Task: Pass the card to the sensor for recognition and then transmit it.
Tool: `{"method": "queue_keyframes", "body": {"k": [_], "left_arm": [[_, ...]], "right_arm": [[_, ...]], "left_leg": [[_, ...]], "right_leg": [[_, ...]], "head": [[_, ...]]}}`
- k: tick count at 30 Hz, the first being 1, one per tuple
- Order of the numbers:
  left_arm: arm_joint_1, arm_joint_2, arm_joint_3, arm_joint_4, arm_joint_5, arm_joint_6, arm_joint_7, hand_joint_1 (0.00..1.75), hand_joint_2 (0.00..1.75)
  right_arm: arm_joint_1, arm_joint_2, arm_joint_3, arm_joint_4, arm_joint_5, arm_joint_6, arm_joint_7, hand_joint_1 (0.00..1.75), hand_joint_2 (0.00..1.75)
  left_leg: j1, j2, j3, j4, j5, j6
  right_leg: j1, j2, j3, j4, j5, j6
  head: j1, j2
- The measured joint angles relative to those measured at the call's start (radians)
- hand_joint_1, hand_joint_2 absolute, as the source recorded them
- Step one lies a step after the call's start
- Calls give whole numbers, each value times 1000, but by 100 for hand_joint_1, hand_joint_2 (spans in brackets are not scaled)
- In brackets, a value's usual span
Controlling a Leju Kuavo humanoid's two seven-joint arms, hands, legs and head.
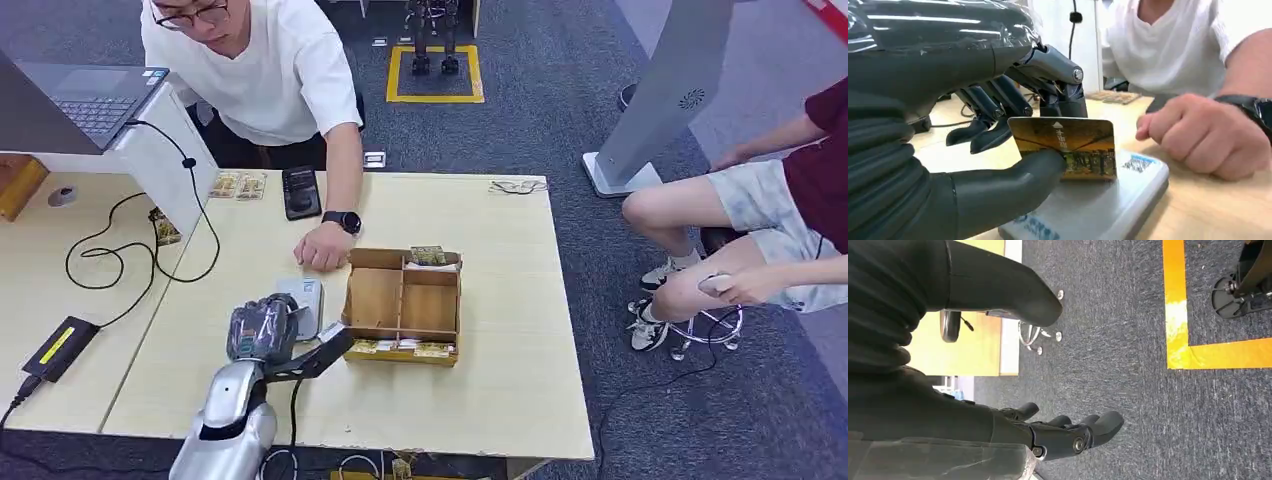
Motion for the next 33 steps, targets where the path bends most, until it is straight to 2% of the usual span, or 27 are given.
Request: {"method": "queue_keyframes", "body": {"k": [12,21,33], "left_arm": [[-43,10,-41,94,0,-38,6,175,175],[-73,10,-63,170,0,-41,24,175,175],[-81,14,-90,195,0,-42,40,175,175]], "right_arm": [[-3,-1,0,0,0,0,1,0,175],[-5,-2,3,0,0,0,6,0,175],[-4,-2,6,-18,0,3,13,0,175]], "left_leg": [[0,0,3,0,0,0],[0,-1,10,-1,0,0],[0,-1,15,-1,0,0]], "right_leg": [[0,-1,4,0,0,0],[0,-2,12,0,0,0],[0,-2,17,0,0,0]], "head": [[0,0],[0,0],[0,0]]}}
